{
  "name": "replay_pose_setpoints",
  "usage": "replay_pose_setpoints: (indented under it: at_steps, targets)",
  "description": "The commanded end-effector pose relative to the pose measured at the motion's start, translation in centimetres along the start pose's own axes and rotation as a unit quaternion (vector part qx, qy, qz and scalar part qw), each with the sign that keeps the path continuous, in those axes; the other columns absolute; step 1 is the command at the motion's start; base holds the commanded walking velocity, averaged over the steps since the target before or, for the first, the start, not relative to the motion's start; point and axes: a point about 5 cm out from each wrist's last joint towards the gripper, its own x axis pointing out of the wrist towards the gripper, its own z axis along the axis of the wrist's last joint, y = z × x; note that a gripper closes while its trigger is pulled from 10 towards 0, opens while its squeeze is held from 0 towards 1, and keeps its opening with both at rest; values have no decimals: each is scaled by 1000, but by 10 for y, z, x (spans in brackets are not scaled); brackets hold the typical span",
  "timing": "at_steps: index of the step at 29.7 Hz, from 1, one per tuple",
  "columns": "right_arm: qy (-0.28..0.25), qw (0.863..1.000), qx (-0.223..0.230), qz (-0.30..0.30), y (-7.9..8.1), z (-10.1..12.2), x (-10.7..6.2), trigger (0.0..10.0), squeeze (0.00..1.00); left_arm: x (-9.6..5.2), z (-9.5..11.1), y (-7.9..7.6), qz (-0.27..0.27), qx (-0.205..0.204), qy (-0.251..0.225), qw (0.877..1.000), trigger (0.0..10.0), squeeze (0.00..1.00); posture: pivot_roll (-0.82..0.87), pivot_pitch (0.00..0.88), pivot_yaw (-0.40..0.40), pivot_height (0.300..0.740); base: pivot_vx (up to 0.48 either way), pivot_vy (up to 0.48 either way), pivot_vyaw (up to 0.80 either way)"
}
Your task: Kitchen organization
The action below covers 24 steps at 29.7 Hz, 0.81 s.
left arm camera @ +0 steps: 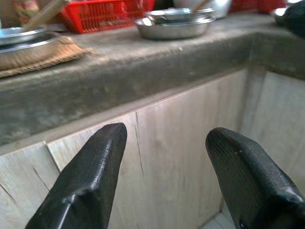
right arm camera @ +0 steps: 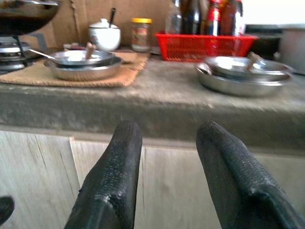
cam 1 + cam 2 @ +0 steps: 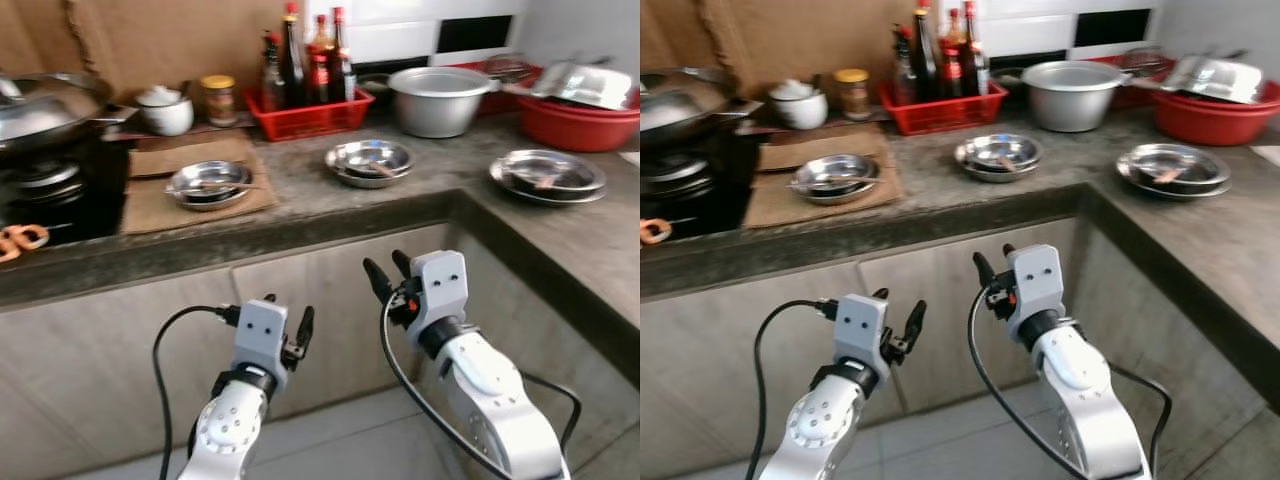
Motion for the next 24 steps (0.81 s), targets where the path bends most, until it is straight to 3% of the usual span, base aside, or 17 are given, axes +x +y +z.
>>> replay_pose_setpoints:
  at_steps: [1, 17, 24]
  targets:
    - [-8, 1000, 6, 19, 7, 3, 3, 10000, 0, -1, 1, 7, 13, -1, -1, 1000, 10000, 0, 110, 13, -23, 740, 0, 0, 800]
    - [-7, 999, 1, 34, 10, 2, 7, 10000, 0, -1, 0, 8, 16, 7, 1, 1000, 10000, 0, 114, 1, -28, 740, 0, 0, 800]
    - [1, 999, 7, 32, 10, -1, 8, 10000, 0, -2, -1, 9, 19, 10, 2, 1000, 10000, 0, 115, 0, -31, 740, 303, 0, 257]
